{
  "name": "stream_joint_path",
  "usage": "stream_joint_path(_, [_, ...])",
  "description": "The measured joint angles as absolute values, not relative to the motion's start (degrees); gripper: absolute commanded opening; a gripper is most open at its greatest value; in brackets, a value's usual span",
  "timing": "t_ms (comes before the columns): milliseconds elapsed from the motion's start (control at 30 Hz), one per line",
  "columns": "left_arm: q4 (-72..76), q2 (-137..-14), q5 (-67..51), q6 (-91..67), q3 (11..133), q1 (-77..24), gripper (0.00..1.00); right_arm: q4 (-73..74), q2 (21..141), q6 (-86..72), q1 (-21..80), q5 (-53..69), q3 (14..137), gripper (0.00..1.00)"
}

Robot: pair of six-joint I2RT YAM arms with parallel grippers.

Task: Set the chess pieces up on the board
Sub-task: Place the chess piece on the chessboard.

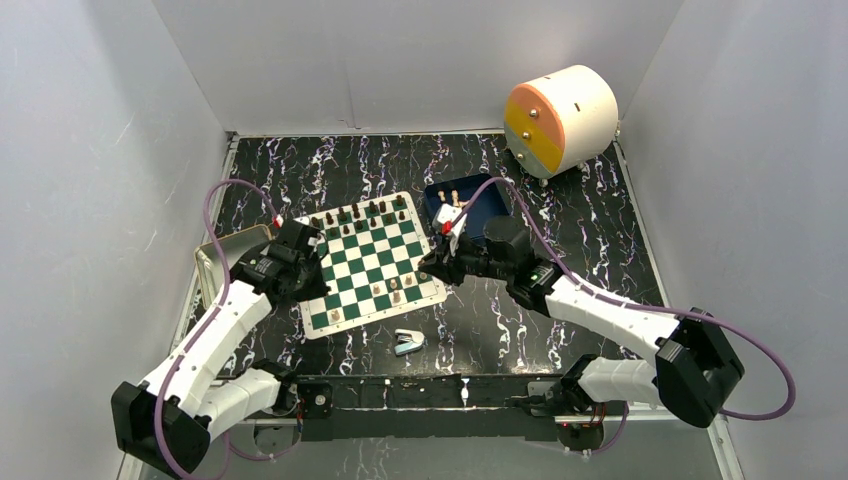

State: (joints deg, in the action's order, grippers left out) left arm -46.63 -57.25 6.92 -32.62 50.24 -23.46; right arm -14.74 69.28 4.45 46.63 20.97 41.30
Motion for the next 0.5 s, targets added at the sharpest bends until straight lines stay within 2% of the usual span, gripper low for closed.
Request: stream_joint_path(500, [-45.82,-58.46,14.48,-39.97,43.18,-23.40,0.00,-16.86,65.04,3.05,46.63,21.15,35.70,0.20])
